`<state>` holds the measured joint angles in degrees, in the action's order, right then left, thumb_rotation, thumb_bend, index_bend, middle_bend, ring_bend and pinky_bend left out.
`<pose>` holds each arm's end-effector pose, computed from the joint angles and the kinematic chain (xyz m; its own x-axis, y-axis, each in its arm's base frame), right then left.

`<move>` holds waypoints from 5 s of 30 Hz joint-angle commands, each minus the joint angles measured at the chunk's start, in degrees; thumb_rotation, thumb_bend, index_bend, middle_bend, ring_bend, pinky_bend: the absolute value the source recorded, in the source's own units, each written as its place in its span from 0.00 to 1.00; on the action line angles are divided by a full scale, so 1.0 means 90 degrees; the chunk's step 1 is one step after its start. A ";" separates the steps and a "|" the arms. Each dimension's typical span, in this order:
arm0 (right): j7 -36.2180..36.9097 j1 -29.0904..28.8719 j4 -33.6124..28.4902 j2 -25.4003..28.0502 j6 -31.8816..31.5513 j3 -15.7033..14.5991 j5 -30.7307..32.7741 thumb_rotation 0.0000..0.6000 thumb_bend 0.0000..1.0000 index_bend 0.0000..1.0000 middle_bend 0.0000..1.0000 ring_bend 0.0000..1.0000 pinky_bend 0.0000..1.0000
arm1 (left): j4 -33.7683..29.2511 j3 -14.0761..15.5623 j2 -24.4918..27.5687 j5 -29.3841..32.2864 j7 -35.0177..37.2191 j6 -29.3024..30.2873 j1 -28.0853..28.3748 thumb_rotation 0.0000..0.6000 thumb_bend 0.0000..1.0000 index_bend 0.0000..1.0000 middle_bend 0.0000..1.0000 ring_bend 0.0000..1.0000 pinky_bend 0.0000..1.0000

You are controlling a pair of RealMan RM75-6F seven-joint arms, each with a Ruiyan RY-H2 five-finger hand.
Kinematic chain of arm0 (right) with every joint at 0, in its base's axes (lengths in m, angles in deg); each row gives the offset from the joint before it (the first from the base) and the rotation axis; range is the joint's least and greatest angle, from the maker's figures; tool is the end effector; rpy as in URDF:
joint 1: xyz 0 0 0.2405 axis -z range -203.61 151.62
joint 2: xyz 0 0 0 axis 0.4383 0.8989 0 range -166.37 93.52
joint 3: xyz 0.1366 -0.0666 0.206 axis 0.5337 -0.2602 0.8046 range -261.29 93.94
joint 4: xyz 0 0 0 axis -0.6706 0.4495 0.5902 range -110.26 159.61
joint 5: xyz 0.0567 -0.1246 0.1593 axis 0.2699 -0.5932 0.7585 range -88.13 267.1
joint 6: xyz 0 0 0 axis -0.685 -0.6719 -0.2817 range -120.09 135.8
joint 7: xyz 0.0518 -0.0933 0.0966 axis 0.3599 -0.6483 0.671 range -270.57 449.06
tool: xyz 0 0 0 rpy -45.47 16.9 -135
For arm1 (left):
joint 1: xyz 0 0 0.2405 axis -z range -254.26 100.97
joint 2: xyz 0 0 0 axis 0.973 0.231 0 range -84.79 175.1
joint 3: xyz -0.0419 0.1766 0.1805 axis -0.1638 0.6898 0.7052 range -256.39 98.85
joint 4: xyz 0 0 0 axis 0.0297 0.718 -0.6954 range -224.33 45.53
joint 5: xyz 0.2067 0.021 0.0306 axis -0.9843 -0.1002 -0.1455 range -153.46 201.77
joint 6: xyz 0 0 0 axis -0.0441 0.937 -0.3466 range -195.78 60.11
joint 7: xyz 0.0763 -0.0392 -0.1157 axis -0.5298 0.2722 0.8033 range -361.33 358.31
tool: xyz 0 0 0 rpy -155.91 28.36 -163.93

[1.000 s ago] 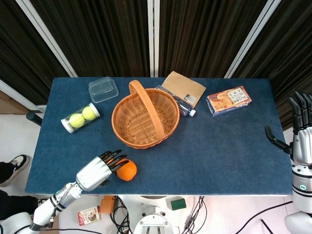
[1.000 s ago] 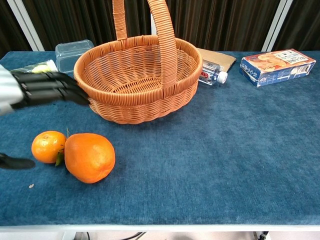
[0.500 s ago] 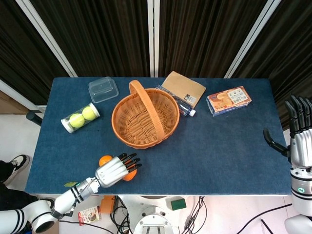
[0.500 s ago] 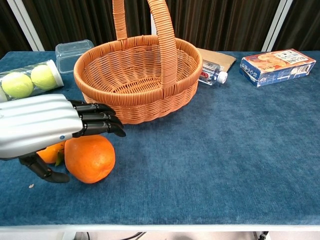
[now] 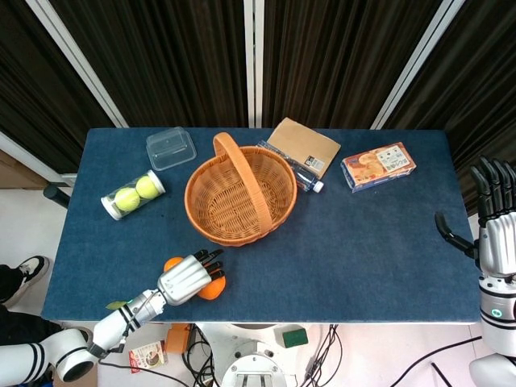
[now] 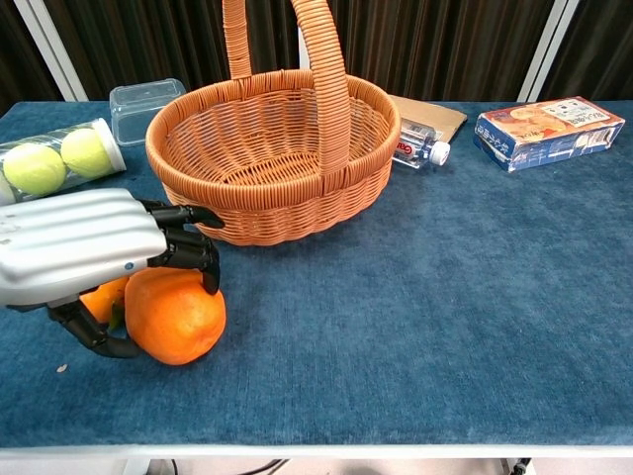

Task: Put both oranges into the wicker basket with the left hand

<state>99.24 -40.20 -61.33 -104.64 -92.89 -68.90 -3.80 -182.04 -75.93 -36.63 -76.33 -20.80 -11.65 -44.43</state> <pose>-0.2405 -0.2500 0.2060 0.1176 0.4600 0.8801 -0.8917 -0.3411 0.2975 -0.1655 0.2262 -0.0193 0.6798 0.1574 0.7163 0.5391 -0.7694 -0.3426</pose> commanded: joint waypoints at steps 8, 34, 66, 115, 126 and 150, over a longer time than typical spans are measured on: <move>0.0061 0.0037 0.0049 0.0009 -0.0019 0.0002 0.0055 1.00 0.33 0.00 0.00 0.00 0.00 | 0.0136 0.0135 -0.0099 -0.0107 0.0453 0.0317 0.0047 1.00 0.09 0.40 0.38 0.11 0.29; 0.0379 0.0046 0.0272 -0.0082 -0.0076 0.0076 0.0171 1.00 0.33 0.00 0.00 0.00 0.00 | -0.1409 -0.1005 0.1809 0.0418 0.1148 0.2109 -0.0105 1.00 0.09 0.41 0.42 0.17 0.34; 0.0549 0.0084 0.0325 0.0024 -0.0031 0.0097 0.0248 1.00 0.33 0.00 0.00 0.00 0.00 | 0.1963 -0.2029 -0.0707 0.2403 0.2356 -0.0460 0.2246 1.00 0.09 0.41 0.43 0.21 0.38; 0.0651 0.0052 0.0430 -0.0110 0.0120 0.0044 0.0343 1.00 0.33 0.00 0.00 0.00 0.00 | 0.4122 -0.1665 -0.1986 0.2488 0.2752 -0.0874 0.2939 1.00 0.10 0.27 0.33 0.21 0.39; 0.0651 0.0066 0.0372 -0.0085 0.0058 0.0047 0.0290 1.00 0.33 0.00 0.00 0.00 0.00 | 0.1982 -0.1380 -0.0264 0.2640 0.1835 -0.0142 0.2006 1.00 0.10 0.30 0.28 0.20 0.39; 0.0449 -0.0018 0.0375 -0.0190 0.0272 -0.0009 0.0337 1.00 0.33 0.00 0.00 0.00 0.00 | 0.0218 0.0409 0.1068 0.1164 0.1842 0.1256 -0.0316 1.00 0.10 0.26 0.28 0.20 0.40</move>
<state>103.51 -40.43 -57.75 -106.43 -90.32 -68.90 -0.61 -181.04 -72.69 -25.88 -64.92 -4.74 1.02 -47.82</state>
